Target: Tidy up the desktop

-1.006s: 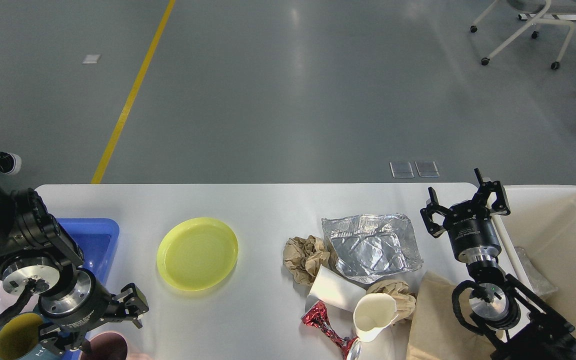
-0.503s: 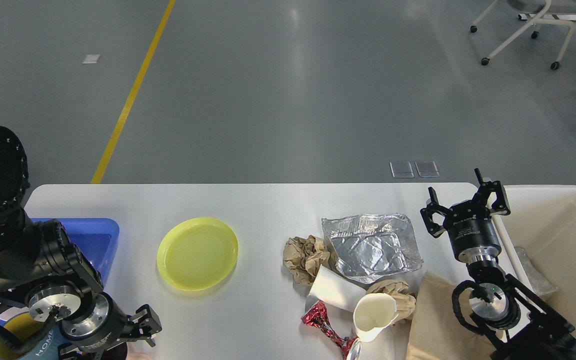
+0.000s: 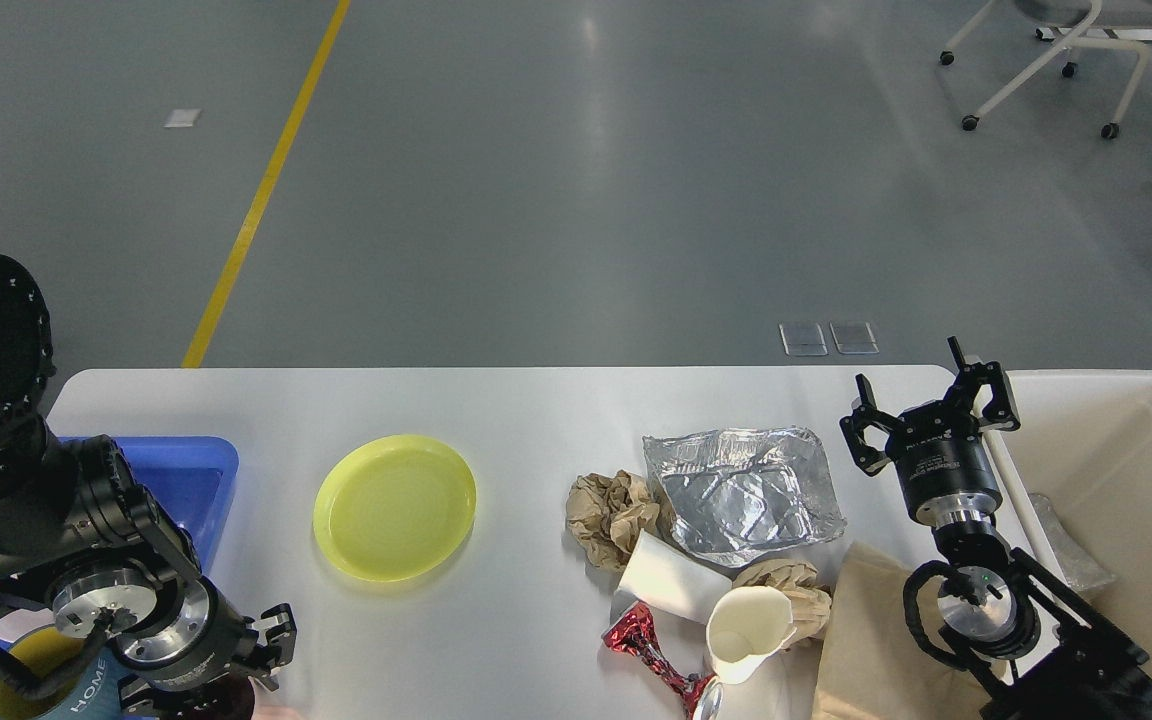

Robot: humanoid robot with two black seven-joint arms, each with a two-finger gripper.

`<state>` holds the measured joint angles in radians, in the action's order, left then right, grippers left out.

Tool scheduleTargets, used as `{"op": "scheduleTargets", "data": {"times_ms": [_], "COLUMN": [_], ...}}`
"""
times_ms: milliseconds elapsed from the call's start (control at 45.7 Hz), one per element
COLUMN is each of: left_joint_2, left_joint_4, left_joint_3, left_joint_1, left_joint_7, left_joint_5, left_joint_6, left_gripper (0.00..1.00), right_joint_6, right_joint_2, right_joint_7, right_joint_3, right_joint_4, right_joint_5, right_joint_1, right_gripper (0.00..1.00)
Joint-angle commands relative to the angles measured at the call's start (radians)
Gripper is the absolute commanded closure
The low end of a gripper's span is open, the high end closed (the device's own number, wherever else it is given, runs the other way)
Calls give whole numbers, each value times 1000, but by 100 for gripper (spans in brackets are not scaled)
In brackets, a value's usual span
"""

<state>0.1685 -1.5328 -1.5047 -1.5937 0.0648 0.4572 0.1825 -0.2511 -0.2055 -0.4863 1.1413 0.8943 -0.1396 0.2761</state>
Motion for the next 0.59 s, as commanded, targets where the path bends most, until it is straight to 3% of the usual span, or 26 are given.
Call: {"op": "scheduleTargets", "data": {"times_ms": [0, 569], "left_joint_2": [2, 5], "left_joint_4": [-1, -9], "left_joint_3": [0, -3], "left_joint_1": [-2, -45], "left_joint_7": [-2, -22], "left_joint_5": [-2, -6], "left_joint_6": [6, 26], "left_gripper": [85, 93], "right_joint_6": [0, 0], "right_joint_2": [0, 0], "right_joint_7": [0, 0], "right_joint_3": [0, 0], "right_joint_4": [0, 0], "right_joint_5": [0, 0], "right_joint_1": [0, 0], "right_gripper": [0, 0]}}
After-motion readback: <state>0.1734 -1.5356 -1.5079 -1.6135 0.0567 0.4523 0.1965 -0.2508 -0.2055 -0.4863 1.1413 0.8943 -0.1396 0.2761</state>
